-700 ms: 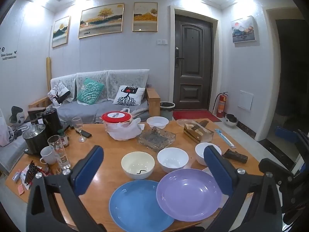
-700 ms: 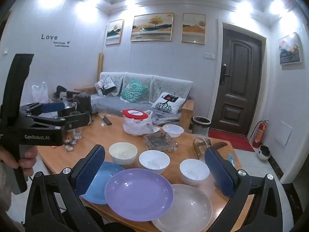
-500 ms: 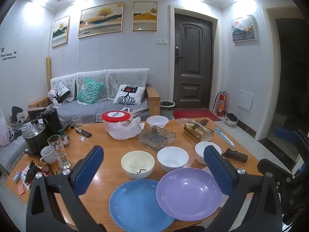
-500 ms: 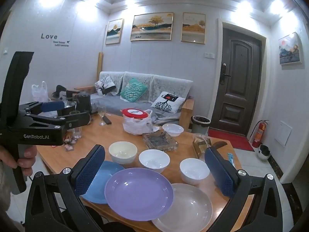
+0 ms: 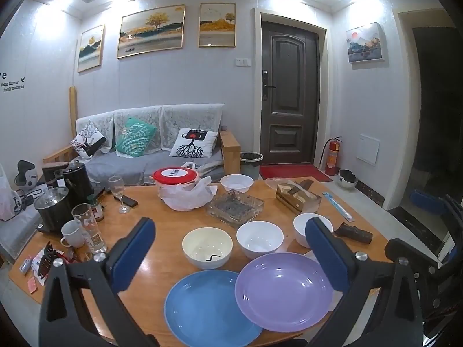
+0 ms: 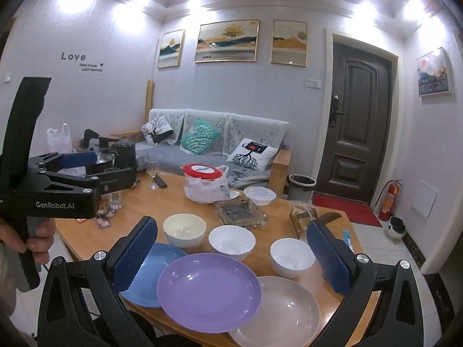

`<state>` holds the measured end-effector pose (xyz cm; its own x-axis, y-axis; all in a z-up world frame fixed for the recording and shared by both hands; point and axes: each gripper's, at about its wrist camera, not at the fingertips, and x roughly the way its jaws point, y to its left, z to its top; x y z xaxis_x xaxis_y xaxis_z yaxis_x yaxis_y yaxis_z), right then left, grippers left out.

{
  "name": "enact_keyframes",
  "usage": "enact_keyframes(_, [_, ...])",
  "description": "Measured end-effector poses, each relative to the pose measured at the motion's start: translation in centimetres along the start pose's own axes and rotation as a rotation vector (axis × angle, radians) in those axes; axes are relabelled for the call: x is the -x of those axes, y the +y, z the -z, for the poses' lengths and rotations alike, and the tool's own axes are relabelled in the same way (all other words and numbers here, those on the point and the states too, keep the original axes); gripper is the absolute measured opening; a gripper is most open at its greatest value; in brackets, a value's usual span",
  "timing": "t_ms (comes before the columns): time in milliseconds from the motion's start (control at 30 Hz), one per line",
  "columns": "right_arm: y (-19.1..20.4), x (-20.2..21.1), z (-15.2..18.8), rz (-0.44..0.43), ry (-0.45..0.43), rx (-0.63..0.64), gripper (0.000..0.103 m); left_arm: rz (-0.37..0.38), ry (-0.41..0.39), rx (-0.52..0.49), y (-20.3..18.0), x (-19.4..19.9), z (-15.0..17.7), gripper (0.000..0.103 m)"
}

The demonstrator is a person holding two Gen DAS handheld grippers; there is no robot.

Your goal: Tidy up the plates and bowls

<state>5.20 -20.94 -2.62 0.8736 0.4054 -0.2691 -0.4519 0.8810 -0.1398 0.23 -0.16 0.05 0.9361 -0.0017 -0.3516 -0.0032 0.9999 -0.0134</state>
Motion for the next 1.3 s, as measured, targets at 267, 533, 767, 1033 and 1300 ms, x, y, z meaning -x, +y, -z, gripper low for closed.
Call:
enact_keyframes(267, [0.06, -0.24, 0.20, 0.003, -0.002, 0.007, 0.102, 0.007, -0.004, 0.006, 0.28, 0.28, -0.23, 0.103])
enact_keyframes(533, [0.17, -0.26, 0.23, 0.003, -0.002, 0.007, 0.102, 0.006, -0.002, 0.007, 0.39, 0.16, -0.16, 0.103])
enact_keyframes(767, [0.06, -0.28, 0.20, 0.003, -0.001, 0.006, 0.102, 0.009, 0.001, 0.007, 0.42, 0.06, -0.13, 0.103])
enact_keyframes(1033, [-0.05, -0.30, 0.29, 0.003, 0.000, 0.004, 0.102, 0.008, 0.002, 0.007, 0.39, 0.02, -0.15, 0.103])
enact_keyframes(1300, [-0.03, -0.45, 0.60, 0.007, 0.003, 0.000, 0.102, 0.008, 0.002, 0.007, 0.45, -0.17, -0.04, 0.103])
